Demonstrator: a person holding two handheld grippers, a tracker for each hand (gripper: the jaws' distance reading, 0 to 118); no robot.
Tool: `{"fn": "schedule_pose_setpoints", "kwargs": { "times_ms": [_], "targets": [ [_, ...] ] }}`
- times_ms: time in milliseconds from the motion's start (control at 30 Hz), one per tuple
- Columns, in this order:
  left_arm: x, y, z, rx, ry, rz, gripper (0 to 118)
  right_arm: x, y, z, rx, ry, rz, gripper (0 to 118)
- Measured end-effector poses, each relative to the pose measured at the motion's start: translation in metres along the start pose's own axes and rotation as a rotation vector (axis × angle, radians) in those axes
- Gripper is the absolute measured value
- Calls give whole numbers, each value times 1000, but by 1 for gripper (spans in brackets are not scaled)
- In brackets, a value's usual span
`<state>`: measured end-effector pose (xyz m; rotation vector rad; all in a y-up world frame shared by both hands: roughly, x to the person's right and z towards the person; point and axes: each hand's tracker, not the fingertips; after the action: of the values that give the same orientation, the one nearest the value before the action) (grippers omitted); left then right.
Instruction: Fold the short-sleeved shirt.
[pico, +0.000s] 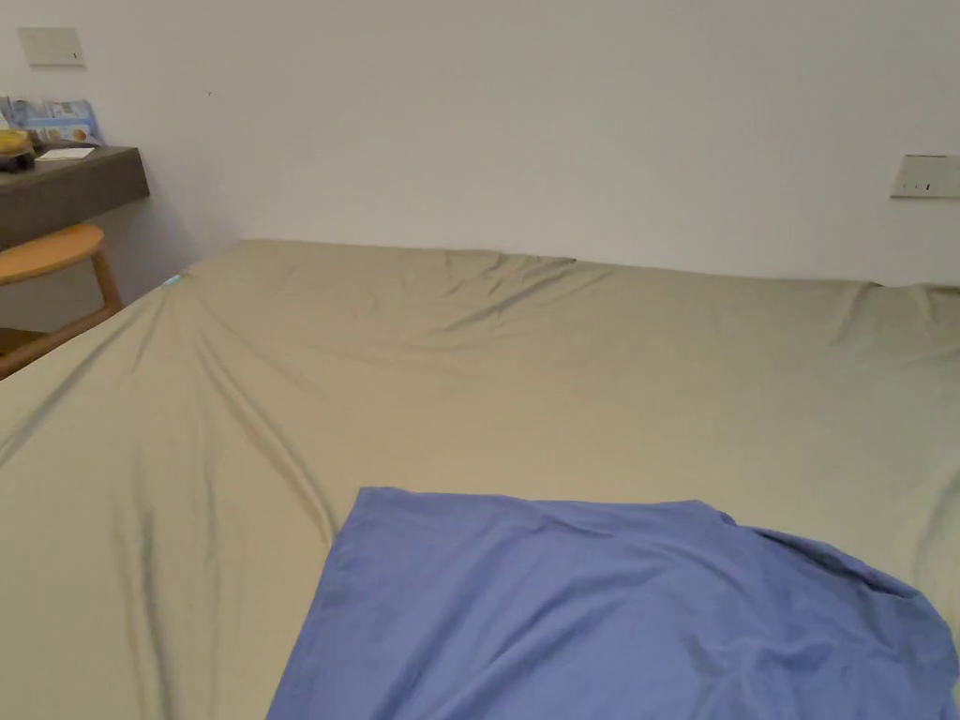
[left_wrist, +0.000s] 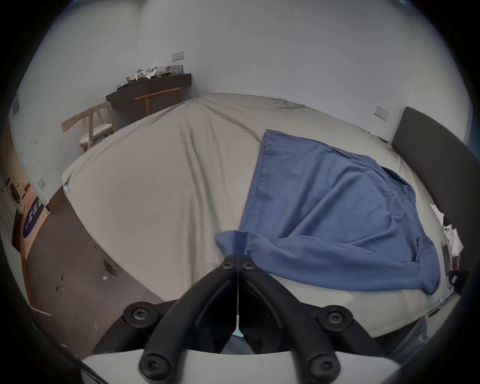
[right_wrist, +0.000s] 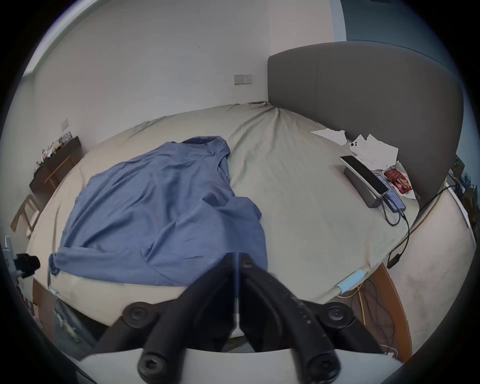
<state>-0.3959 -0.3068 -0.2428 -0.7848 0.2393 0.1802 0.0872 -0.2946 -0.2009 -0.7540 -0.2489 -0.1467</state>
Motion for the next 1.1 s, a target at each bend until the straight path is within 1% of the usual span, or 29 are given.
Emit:
{"fn": "schedule_pose_setpoints", "kwargs": {
  "times_ms": [33, 67, 233, 267, 300, 333, 400, 433, 467, 500, 600, 633, 667, 700, 733, 767, 900, 1033, 1067, 1100],
  "targets": [
    [0, -1, -2, -11, -29, 10, 0, 0, -1, 1, 5, 22, 16, 1],
    [0, -4, -5, -13, -25, 23, 0, -2, -1, 1, 3, 43, 23, 1],
    [-5, -9, -16, -25, 0, 46, 0, -4, -4, -3, -30, 67, -14, 1],
    [-7, -8, -19, -25, 12, 65, 2, -3, -4, -4, -35, 72, -25, 1],
    [-10, -6, -21, -25, 11, 87, 13, -3, -4, -5, -37, 79, -34, 1],
    [-13, -5, -24, -32, 9, 89, 18, -4, -4, -6, -38, 84, -39, 1],
    [-19, -3, -32, -70, -40, 89, 30, -5, -3, -6, -37, 94, -39, 1],
    [-18, -1, -34, -75, -50, 90, 64, -5, -2, -6, -35, 98, -35, 1],
    [-18, -2, -37, -68, -52, 90, 81, -8, -3, -5, -34, 103, -30, 1],
    [-17, -4, -39, -59, -54, 93, 87, -8, -3, -6, -34, 107, -26, 1],
    [-15, -3, -50, -56, -40, 123, 80, -10, -5, -6, -38, 114, -26, 1],
    [-15, -3, -53, -58, -39, 132, 75, -10, -6, -7, -42, 117, -28, 1],
    [-14, -3, -55, -59, -36, 132, 65, -10, -6, -8, -48, 118, -31, 1],
    [-11, -3, -57, -62, -30, 126, 46, -10, -8, -9, -53, 115, -34, 1],
    [-9, -4, -60, -69, -16, 110, 15, -9, -11, -10, -59, 114, -35, 1],
    [-7, -6, -61, -70, -11, 93, 4, -7, -12, -11, -68, 111, -39, 1],
    [-5, -6, -55, -66, -27, 77, 3, 2, -16, -17, -98, 71, -67, 1],
    [-11, -2, -48, -56, -39, 120, 3, 11, -17, -23, -102, 27, -80, 2],
    [-13, -1, -48, -54, -41, 125, 3, 12, -16, -27, -103, 14, -66, 8],
    [-14, 0, -48, -53, -41, 129, 3, 13, -15, -32, -99, -9, -37, 27]
  ]
}}
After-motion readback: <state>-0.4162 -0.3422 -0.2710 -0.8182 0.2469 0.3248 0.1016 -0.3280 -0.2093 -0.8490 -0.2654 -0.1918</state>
